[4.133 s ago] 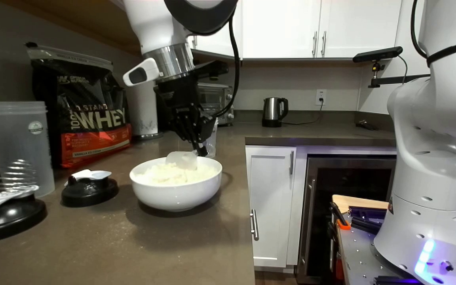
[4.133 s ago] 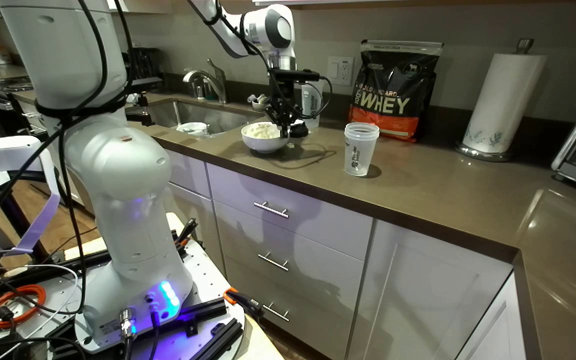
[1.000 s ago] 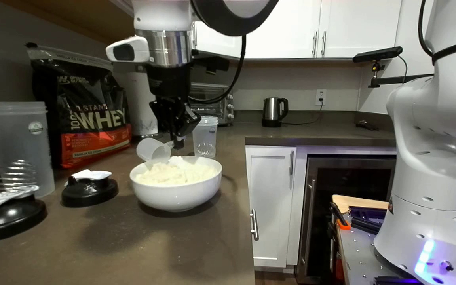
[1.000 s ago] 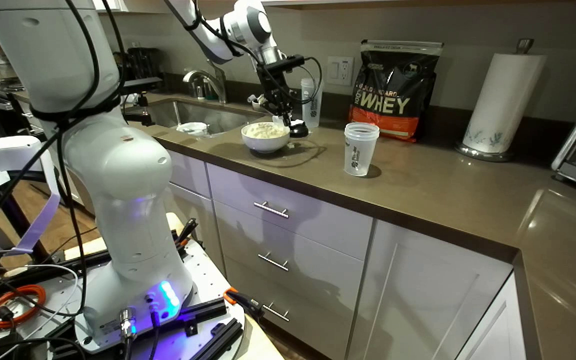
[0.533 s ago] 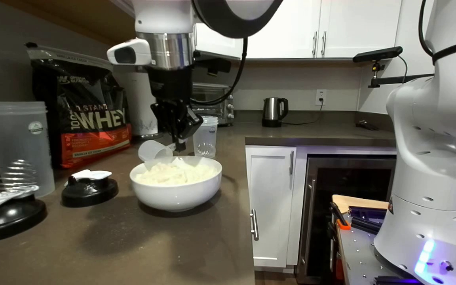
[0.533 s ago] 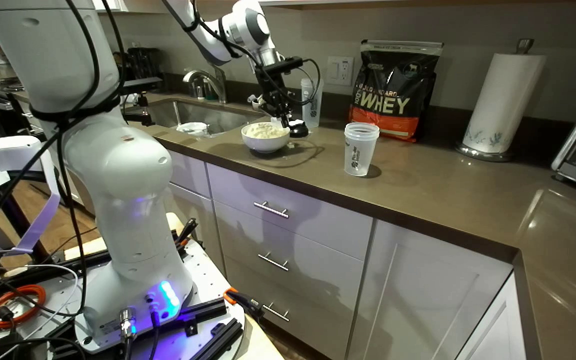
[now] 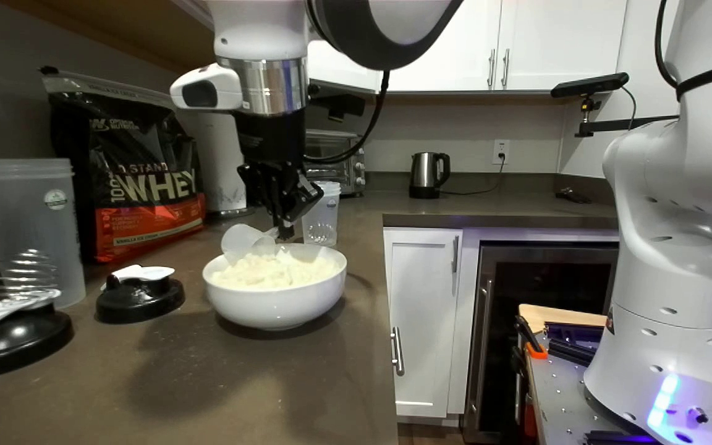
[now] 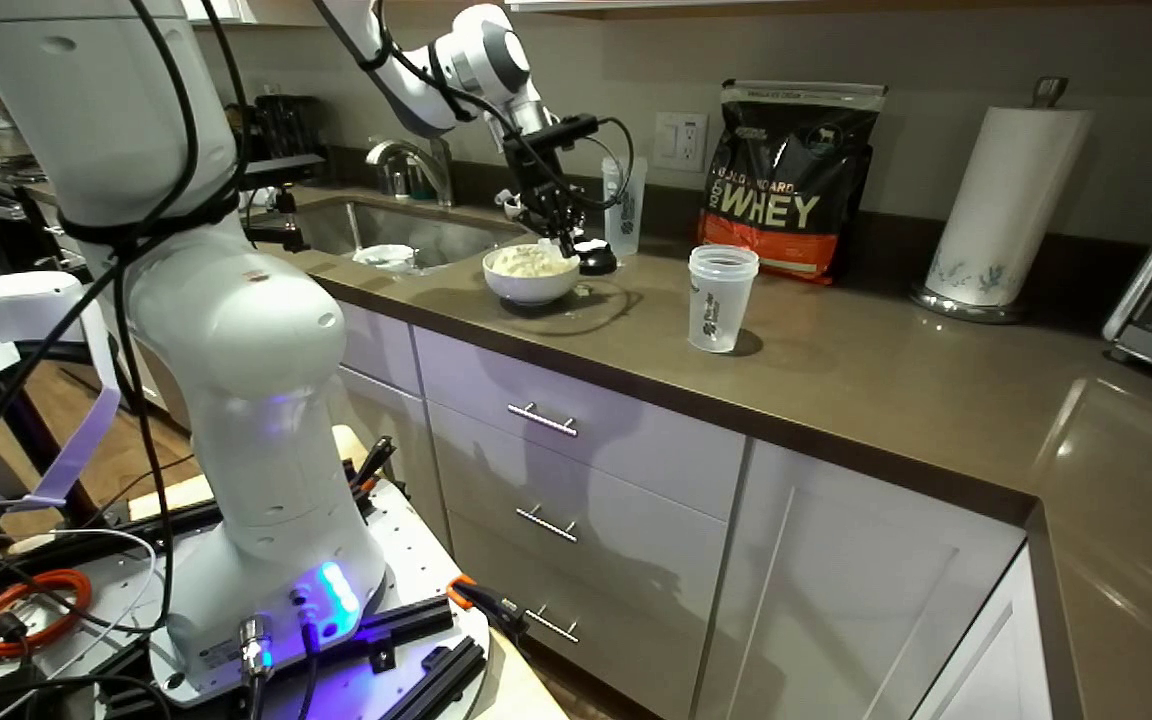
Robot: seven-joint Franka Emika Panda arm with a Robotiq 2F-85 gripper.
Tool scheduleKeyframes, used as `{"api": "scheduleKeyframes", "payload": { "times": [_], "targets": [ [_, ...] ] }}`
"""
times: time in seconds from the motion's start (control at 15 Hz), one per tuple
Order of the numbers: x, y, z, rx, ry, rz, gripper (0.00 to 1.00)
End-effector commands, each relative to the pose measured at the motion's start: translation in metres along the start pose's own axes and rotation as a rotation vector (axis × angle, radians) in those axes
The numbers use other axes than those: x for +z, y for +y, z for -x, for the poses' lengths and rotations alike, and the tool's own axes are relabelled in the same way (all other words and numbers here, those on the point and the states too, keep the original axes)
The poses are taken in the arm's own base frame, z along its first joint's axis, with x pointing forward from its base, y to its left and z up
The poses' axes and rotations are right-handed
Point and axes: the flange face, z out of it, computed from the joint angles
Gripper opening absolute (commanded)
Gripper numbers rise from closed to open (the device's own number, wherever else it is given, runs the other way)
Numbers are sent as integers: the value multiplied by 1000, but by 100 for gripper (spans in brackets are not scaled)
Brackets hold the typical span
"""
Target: Use the clear spoon to scoop some whey powder from the bowl, then pour the powder into the cup, and return the spoon to the bowl
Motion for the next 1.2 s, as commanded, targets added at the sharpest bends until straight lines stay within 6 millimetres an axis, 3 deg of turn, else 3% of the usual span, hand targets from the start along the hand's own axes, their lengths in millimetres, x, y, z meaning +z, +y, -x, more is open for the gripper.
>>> {"api": "scheduleKeyframes", "payload": {
  "times": [0.0, 0.67, 1.13],
  "targets": [
    [0, -9, 0, -7, -21, 38, 1],
    [1, -11, -4, -13, -13, 17, 1],
    [-8, 0, 1, 20, -22, 74, 1]
  ]
}}
